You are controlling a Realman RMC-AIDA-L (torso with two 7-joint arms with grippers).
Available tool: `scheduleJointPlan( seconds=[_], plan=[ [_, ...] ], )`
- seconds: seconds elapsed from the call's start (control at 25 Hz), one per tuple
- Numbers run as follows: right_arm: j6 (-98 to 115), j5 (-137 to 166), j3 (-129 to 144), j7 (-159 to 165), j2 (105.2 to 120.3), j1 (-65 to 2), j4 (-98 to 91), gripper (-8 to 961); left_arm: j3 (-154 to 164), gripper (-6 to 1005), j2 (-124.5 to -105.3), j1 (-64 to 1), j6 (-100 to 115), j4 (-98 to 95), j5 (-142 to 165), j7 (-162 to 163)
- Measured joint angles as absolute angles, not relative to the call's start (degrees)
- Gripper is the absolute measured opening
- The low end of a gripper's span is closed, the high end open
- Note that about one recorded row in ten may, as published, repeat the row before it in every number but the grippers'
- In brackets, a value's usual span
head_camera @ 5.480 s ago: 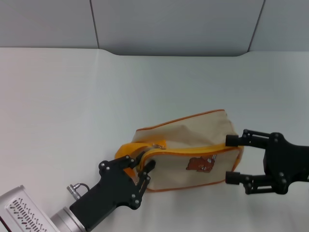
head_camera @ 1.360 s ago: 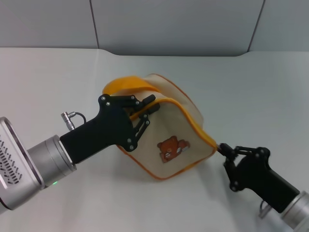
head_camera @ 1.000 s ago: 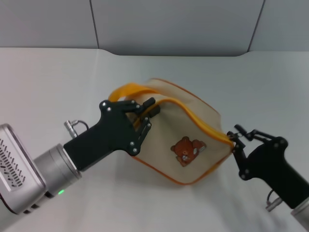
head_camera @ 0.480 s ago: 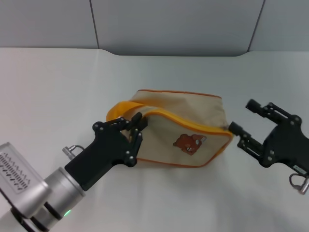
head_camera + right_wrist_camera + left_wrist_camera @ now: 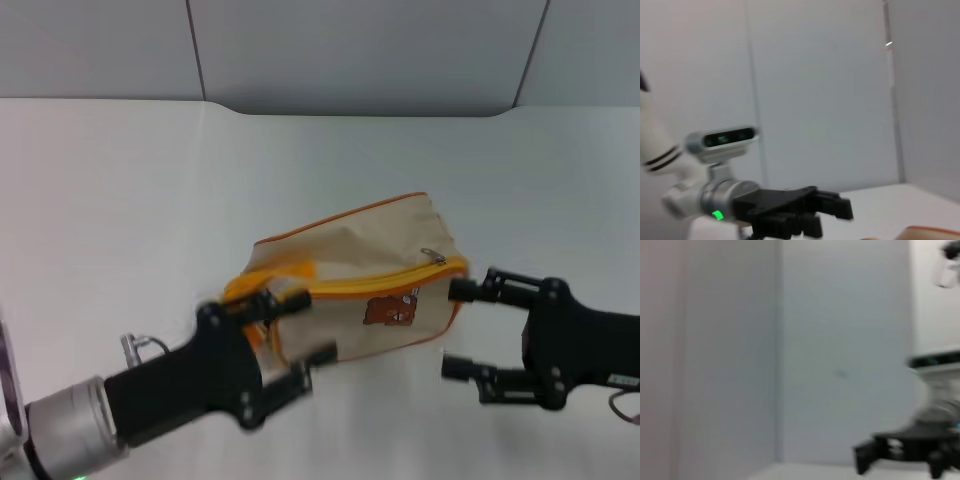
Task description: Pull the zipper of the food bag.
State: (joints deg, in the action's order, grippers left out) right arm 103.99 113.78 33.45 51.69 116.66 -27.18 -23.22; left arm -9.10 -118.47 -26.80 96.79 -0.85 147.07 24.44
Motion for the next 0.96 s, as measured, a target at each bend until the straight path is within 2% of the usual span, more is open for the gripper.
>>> scheduleJointPlan(
  seconds=[0.16,0.44,0.96],
  plan=[
    [105.9,118.5,33.5,54.1,115.82,-29.2,-23.4,788,-5.6,511,-118.48,-29.9,101.3,-9.1,153.5,33.0],
    [106.5,120.4,33.6,55.1,115.62,-30.2,-23.5,789,-5.1,802,-118.48,-29.6,103.1,-11.1,153.2,33.9],
    [106.1,120.5,33.7,55.0,115.73,-29.9,-23.6,788,-5.2,801,-118.56,-29.5,102.9,-11.7,153.3,33.5]
  ],
)
